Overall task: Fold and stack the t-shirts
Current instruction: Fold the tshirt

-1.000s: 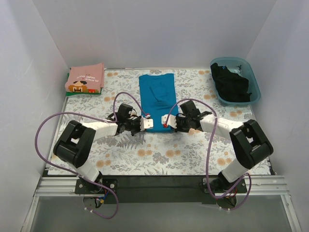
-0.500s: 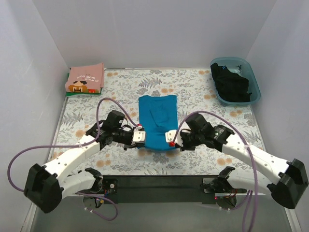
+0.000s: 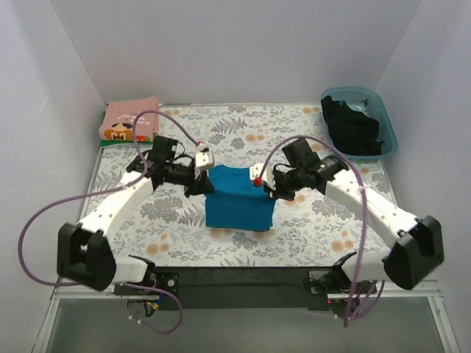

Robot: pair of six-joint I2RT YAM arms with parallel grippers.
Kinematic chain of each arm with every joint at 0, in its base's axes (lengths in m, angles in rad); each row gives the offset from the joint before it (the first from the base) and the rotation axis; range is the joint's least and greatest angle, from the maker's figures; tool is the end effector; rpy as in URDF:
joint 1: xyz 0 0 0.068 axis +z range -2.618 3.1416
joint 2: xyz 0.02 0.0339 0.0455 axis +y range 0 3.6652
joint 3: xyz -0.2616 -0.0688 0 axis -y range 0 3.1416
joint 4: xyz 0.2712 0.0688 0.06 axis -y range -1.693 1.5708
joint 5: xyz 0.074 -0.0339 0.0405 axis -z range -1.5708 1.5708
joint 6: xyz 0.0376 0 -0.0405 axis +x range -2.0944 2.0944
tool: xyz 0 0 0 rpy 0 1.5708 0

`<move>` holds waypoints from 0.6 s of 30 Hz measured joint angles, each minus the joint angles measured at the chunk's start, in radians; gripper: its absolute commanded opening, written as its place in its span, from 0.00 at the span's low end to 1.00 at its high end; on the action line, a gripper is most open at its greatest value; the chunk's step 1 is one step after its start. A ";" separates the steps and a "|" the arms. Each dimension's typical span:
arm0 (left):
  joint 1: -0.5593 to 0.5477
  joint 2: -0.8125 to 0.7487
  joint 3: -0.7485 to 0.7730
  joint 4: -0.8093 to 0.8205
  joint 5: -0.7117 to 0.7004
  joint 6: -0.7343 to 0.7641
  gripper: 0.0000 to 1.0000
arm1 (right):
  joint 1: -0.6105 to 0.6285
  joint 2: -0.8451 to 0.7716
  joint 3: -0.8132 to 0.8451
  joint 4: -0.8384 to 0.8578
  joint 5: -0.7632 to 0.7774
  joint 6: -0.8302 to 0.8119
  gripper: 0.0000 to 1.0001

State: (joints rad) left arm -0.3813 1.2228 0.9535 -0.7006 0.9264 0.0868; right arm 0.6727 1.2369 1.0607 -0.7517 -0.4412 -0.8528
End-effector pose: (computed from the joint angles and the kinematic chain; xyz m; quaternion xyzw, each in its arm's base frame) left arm 0.2327 -0.1257 0.2654 0.3268 0.8006 -0.4610 0.1993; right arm 0.2063 0.1849 0.2857 -0.6896 0.6215 0.1790 0.3257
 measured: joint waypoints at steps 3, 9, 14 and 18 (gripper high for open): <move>0.077 0.209 0.122 0.061 0.005 0.005 0.00 | -0.074 0.178 0.104 0.021 -0.027 -0.074 0.01; 0.106 0.558 0.246 0.216 -0.055 -0.024 0.00 | -0.167 0.550 0.283 0.081 -0.055 -0.156 0.01; 0.110 0.717 0.258 0.312 -0.123 -0.064 0.00 | -0.202 0.761 0.360 0.138 -0.052 -0.168 0.01; 0.110 0.719 0.221 0.364 -0.133 -0.069 0.00 | -0.206 0.769 0.355 0.162 -0.062 -0.158 0.01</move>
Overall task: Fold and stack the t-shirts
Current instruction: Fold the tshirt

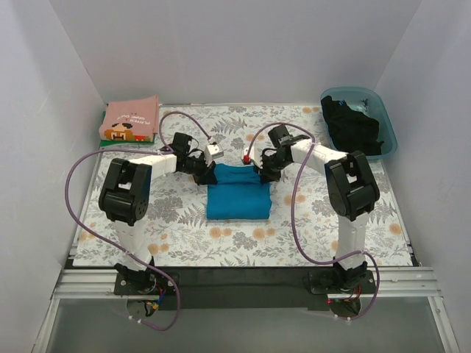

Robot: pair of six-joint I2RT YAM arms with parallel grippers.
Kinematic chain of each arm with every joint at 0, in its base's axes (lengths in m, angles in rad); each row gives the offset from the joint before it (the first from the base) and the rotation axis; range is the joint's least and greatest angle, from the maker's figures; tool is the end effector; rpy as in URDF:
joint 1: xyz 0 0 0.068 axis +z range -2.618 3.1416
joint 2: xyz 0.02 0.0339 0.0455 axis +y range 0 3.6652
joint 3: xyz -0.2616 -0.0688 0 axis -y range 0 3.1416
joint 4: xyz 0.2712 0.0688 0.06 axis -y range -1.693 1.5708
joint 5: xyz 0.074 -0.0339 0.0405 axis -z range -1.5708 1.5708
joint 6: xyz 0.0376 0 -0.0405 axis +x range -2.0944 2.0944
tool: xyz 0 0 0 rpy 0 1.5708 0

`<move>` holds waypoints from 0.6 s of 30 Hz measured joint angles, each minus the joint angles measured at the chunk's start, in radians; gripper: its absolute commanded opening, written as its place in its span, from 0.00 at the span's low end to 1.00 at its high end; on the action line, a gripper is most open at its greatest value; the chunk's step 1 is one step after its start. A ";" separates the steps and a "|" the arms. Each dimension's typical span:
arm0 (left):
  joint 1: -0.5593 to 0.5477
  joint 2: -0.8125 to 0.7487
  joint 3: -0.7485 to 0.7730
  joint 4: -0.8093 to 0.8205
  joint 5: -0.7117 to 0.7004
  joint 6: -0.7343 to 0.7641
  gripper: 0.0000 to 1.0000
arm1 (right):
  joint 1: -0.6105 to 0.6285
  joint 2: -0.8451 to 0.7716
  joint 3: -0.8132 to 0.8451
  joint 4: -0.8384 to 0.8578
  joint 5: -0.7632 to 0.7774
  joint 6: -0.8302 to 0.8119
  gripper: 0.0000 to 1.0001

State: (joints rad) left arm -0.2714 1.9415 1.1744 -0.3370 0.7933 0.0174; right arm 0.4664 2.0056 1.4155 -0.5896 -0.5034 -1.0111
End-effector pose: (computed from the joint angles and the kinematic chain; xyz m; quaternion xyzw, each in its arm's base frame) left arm 0.3751 -0.1322 0.1227 0.2175 0.8752 -0.3998 0.1640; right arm 0.3756 0.2094 0.1508 -0.6755 0.6698 0.1847 0.2470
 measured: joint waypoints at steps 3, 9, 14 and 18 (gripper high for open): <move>-0.008 -0.054 -0.081 0.022 0.007 0.003 0.00 | 0.009 -0.043 -0.078 0.056 -0.007 0.024 0.01; -0.074 -0.325 -0.332 -0.038 0.037 0.011 0.05 | 0.092 -0.269 -0.340 0.042 -0.046 0.098 0.05; -0.105 -0.516 -0.462 -0.127 0.084 0.000 0.37 | 0.098 -0.360 -0.347 -0.057 -0.123 0.204 0.45; -0.132 -0.603 -0.465 -0.148 0.090 -0.026 0.46 | 0.054 -0.347 -0.273 -0.106 -0.224 0.320 0.38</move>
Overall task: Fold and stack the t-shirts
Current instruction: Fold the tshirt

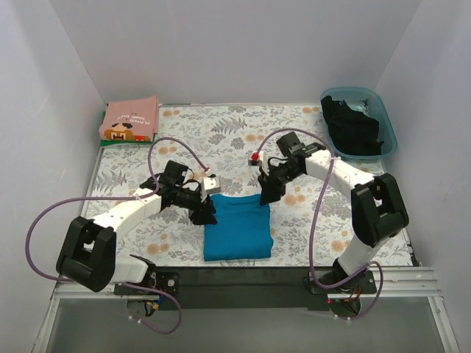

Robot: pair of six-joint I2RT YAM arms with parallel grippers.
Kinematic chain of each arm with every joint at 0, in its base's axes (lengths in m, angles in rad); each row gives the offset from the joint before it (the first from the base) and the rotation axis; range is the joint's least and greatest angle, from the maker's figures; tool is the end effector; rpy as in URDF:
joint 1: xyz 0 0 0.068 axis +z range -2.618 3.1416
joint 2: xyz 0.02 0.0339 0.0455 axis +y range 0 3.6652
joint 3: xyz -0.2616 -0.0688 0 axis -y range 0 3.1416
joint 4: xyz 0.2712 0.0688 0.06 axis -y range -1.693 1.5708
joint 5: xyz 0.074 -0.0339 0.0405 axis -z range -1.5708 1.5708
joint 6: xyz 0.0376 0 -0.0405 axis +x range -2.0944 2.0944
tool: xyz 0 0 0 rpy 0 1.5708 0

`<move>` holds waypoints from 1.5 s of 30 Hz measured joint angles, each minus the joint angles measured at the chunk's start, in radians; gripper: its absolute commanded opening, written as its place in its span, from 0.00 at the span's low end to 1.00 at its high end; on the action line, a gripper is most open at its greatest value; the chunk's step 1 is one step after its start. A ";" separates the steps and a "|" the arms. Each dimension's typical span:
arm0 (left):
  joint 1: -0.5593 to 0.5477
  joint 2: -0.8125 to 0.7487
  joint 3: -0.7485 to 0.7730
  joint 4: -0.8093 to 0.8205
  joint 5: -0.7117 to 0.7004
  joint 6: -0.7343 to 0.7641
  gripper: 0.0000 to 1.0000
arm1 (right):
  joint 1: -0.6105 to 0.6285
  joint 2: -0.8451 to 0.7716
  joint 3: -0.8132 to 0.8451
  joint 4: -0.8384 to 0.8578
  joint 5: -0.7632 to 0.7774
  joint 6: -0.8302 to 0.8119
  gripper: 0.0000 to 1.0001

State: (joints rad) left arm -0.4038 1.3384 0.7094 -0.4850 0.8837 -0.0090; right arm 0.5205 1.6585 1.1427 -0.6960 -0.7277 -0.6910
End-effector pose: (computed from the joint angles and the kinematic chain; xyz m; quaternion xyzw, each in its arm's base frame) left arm 0.2254 -0.1279 0.1692 0.2676 0.8444 -0.4496 0.1150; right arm 0.2863 0.1929 0.1970 -0.5758 0.7197 0.3347 0.1961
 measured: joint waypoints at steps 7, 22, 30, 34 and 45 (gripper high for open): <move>-0.121 0.051 0.100 0.097 -0.036 -0.041 0.47 | -0.071 0.241 0.255 0.005 -0.177 0.208 0.21; -0.245 0.326 0.125 0.270 -0.182 -0.055 0.34 | -0.033 0.517 0.348 0.048 -0.291 0.385 0.19; -0.259 0.326 0.132 0.286 -0.212 -0.050 0.40 | -0.016 0.568 0.343 0.097 -0.285 0.404 0.18; -0.259 0.326 0.142 0.284 -0.223 -0.051 0.40 | -0.016 0.568 0.332 0.103 -0.277 0.404 0.16; -0.259 0.367 0.187 0.293 -0.232 -0.047 0.32 | -0.014 0.570 0.320 0.115 -0.285 0.404 0.15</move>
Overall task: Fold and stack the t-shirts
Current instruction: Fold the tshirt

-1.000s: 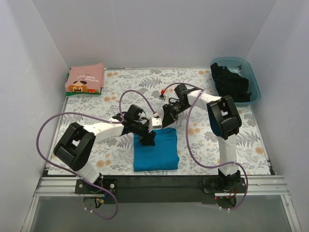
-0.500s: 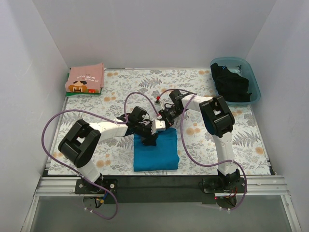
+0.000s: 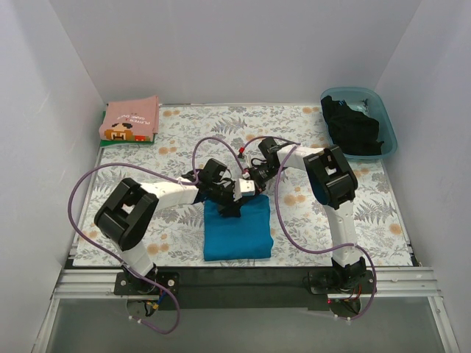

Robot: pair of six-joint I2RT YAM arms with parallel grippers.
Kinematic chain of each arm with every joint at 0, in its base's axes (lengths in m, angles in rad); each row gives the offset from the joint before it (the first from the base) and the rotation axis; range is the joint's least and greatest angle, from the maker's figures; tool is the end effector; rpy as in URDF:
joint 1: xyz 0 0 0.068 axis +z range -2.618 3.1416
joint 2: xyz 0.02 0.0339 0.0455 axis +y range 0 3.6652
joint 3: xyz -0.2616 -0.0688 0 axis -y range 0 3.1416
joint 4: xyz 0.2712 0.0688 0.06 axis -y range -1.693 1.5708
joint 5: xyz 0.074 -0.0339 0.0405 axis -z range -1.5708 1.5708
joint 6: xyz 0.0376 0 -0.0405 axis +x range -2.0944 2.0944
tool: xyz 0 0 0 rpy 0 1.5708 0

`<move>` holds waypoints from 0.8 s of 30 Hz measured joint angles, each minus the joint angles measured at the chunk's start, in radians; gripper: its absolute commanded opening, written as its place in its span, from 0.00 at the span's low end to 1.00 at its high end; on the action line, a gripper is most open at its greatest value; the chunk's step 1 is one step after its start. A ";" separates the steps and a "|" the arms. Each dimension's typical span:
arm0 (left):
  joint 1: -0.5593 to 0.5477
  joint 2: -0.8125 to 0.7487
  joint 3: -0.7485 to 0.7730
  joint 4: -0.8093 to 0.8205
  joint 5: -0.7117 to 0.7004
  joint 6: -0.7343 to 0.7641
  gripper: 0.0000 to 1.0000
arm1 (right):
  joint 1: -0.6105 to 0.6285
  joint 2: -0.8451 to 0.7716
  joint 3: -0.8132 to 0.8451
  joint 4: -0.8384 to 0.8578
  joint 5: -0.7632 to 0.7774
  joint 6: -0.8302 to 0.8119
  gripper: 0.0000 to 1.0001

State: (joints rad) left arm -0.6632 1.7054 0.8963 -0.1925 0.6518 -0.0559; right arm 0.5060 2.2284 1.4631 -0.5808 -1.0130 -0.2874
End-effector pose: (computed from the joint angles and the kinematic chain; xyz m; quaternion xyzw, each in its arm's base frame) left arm 0.2552 -0.2283 0.1304 0.3577 0.8408 -0.3812 0.1409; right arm 0.3676 0.2402 0.0844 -0.3859 0.7804 0.4899 0.0449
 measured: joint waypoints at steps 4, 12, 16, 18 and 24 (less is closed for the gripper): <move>0.000 0.019 0.000 -0.018 0.016 0.009 0.15 | 0.000 0.000 0.000 0.000 0.000 0.000 0.15; 0.000 -0.002 0.000 -0.043 0.033 0.019 0.00 | 0.010 0.000 0.020 -0.002 0.021 -0.005 0.15; -0.001 -0.056 0.001 -0.059 0.027 0.035 0.00 | 0.019 0.008 0.028 0.001 0.023 -0.005 0.15; -0.002 -0.087 0.004 -0.072 0.019 0.050 0.00 | 0.021 0.014 0.028 0.002 0.014 -0.006 0.14; -0.002 -0.125 0.051 -0.096 -0.009 0.090 0.00 | 0.026 0.030 0.028 0.004 -0.021 -0.006 0.14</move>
State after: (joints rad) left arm -0.6651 1.5803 0.9474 -0.2882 0.6426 0.0345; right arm 0.5320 2.2581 1.4910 -0.5770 -1.0336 -0.2939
